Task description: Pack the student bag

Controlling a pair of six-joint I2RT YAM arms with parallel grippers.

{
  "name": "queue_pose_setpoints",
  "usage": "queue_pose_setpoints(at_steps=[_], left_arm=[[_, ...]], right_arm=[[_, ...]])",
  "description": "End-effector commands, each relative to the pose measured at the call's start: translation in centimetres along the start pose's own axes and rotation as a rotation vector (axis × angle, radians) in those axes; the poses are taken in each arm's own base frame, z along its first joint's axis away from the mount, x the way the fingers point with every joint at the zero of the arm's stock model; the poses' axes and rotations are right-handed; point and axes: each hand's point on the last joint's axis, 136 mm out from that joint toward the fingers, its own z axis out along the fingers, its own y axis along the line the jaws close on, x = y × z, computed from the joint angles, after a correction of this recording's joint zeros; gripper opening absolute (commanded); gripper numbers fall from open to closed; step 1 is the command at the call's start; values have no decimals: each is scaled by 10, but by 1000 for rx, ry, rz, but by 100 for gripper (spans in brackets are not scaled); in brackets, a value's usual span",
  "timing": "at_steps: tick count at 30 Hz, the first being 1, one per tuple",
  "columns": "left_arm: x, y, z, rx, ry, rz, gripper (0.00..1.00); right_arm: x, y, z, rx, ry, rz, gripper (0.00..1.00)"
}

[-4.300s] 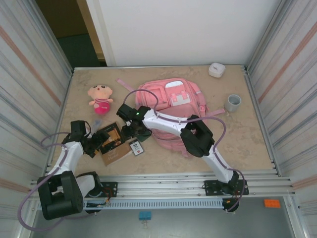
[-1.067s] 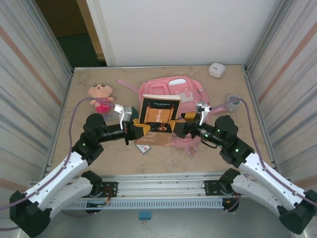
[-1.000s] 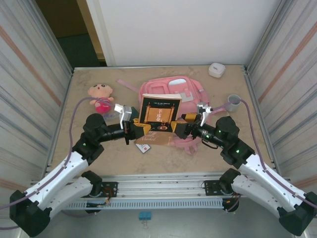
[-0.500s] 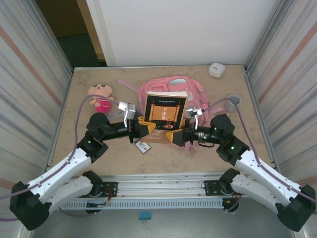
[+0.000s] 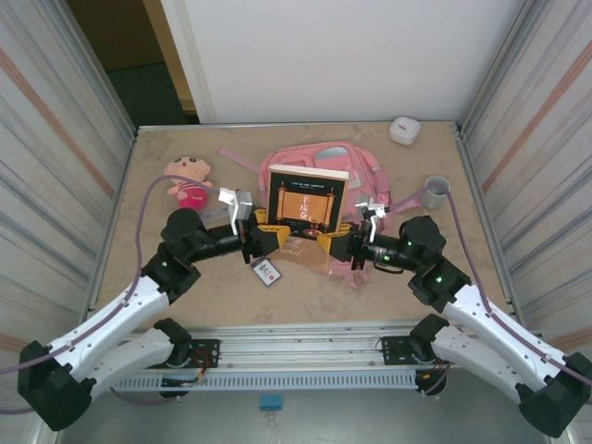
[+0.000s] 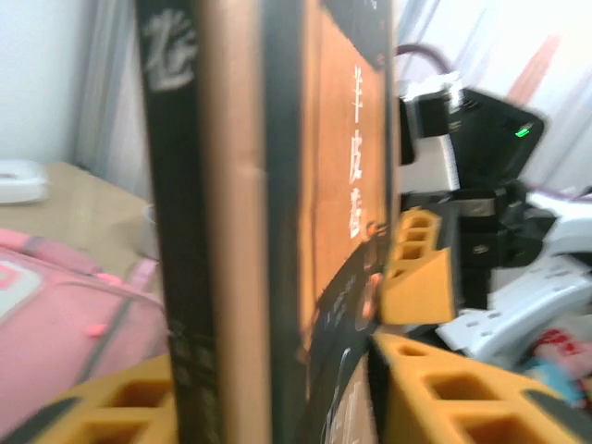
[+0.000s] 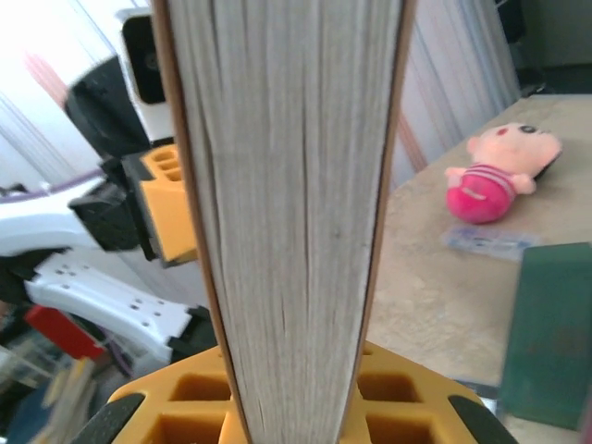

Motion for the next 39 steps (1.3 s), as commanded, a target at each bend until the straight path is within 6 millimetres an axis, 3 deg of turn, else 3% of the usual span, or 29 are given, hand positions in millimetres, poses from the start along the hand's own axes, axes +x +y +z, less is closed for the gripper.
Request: queue_pose_setpoints(at_steps=[1,8,12,16,22,30,33,36,39], left_arm=[[-11,6,-22,-155,50,189,66],[7,13,-64,-269,392,616,76],[23,16,-66,-213,554,657,83],[48,14,-57,-113,641,622,86],[81,3,-50,17,736,614,85],[89,1,-49,34,740,584,85],[91,7,-45,15,730,577,76],[89,5,-37,24,691,560,50],[84,3,-33,26,646,545,19]], right_arm=[[-14,-2,-14,96,-22,-241,0],[26,-36,-42,303,337,-573,0],[51,-44,-44,293,539,-727,0],[70,-42,-32,252,655,-887,0],[77,-36,-9,168,692,-896,0],[70,-28,6,89,631,-839,0],[62,-19,9,37,578,-814,0],[50,-11,11,-4,513,-773,5],[35,-12,7,-2,440,-705,20]])
